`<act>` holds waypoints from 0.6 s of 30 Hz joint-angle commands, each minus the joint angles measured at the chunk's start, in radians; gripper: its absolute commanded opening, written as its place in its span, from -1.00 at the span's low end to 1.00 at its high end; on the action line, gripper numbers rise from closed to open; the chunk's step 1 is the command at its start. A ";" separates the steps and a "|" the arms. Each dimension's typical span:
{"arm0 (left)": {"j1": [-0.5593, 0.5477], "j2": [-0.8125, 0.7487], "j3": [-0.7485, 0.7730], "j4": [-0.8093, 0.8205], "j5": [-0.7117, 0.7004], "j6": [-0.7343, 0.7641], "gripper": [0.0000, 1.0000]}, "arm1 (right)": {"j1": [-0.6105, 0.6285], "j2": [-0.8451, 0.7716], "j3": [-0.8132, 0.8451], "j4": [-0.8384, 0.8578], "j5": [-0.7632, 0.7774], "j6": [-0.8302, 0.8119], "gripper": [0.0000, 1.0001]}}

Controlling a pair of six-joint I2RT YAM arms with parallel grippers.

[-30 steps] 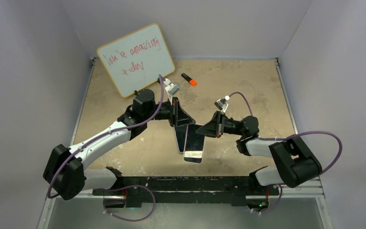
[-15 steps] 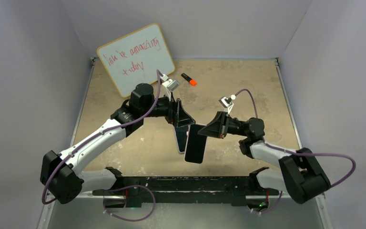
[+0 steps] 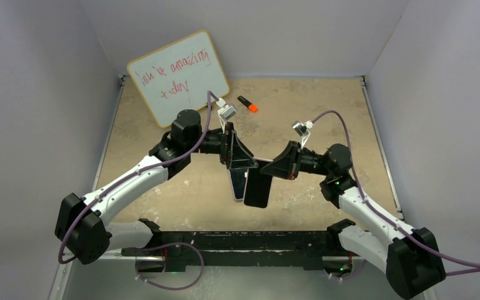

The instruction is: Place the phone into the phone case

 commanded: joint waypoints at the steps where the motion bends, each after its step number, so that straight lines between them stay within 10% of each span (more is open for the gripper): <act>1: 0.005 0.010 0.006 0.085 0.046 0.001 0.32 | 0.005 -0.001 0.025 0.027 0.014 -0.016 -1.00; 13: 0.005 0.033 -0.006 -0.018 -0.005 0.108 0.26 | 0.004 0.024 0.021 0.085 0.007 0.017 -1.00; 18: 0.004 0.029 -0.002 -0.022 0.005 0.118 -0.68 | 0.005 0.031 0.019 0.084 0.025 0.018 -1.00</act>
